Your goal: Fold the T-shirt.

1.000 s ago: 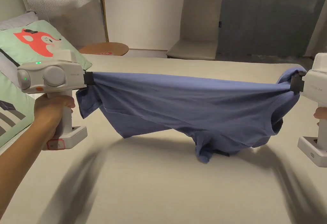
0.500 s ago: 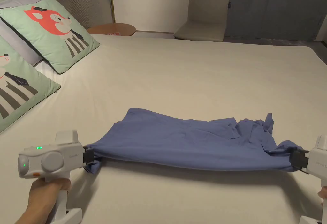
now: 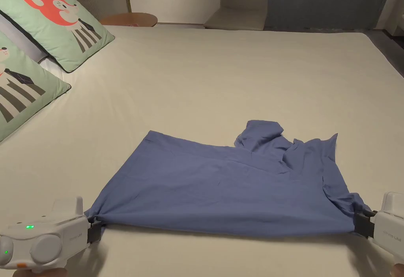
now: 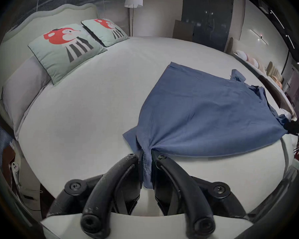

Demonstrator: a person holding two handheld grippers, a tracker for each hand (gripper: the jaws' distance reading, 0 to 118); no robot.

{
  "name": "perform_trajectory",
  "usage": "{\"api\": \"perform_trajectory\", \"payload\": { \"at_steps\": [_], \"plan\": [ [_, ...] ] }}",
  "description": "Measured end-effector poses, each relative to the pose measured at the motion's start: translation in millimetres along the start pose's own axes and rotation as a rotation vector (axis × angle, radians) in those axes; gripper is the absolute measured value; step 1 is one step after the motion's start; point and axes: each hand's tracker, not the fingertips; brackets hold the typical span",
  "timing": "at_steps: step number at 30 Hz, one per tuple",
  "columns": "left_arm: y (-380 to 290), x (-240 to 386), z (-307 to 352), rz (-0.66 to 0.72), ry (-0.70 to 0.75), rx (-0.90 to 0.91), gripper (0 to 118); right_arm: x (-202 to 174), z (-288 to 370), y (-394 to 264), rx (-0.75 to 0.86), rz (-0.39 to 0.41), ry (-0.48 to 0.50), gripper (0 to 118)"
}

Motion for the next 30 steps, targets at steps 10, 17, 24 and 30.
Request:
{"api": "perform_trajectory", "payload": {
  "at_steps": [10, 17, 24, 30],
  "plan": [
    [-24, -2, -3, -0.008, 0.029, -0.057, 5, 5, 6, -47, -0.076, -0.036, -0.027, 5],
    [-6, 12, 4, 0.034, 0.056, -0.047, 105, -20, 29, -19, -0.017, 0.014, -0.073, 80],
    [58, 55, 58, 0.059, -0.073, 0.281, 109, -70, 89, 36, 0.281, 0.072, -0.017, 98],
    [95, 106, 117, 0.001, -0.119, 0.671, 110, -105, 125, 61, 0.606, 0.122, -0.06, 100]
  ]
}}
